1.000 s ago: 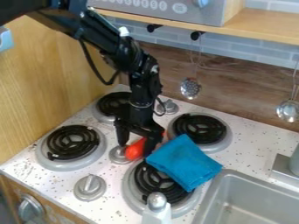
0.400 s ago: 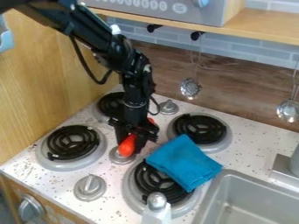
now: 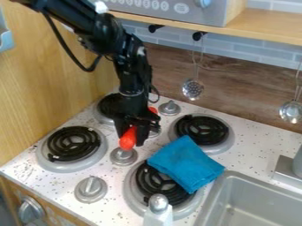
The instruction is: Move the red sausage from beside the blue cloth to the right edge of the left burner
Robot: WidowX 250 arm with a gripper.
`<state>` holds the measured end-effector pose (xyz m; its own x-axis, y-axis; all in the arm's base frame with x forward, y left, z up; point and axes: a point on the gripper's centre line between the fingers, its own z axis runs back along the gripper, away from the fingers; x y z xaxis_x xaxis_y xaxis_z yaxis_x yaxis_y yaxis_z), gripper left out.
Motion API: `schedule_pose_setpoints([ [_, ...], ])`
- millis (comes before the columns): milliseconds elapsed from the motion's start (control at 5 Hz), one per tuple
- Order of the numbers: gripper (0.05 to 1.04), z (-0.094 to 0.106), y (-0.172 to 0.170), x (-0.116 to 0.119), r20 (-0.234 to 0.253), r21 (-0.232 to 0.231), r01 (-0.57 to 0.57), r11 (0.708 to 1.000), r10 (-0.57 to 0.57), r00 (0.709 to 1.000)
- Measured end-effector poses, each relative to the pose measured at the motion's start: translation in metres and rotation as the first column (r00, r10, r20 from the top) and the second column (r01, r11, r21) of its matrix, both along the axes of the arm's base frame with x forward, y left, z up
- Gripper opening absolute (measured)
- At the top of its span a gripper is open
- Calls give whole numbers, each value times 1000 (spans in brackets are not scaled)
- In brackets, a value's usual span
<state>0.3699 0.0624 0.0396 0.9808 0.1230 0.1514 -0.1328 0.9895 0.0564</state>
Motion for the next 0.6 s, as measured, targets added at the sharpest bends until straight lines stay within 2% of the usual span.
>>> schedule_pose_setpoints([
  [200, 565, 7, 18, -5, 25, 4, -44, 999, 44, 999],
  [600, 565, 10, 60, -24, 30, 16, -180, 984, 179, 983],
])
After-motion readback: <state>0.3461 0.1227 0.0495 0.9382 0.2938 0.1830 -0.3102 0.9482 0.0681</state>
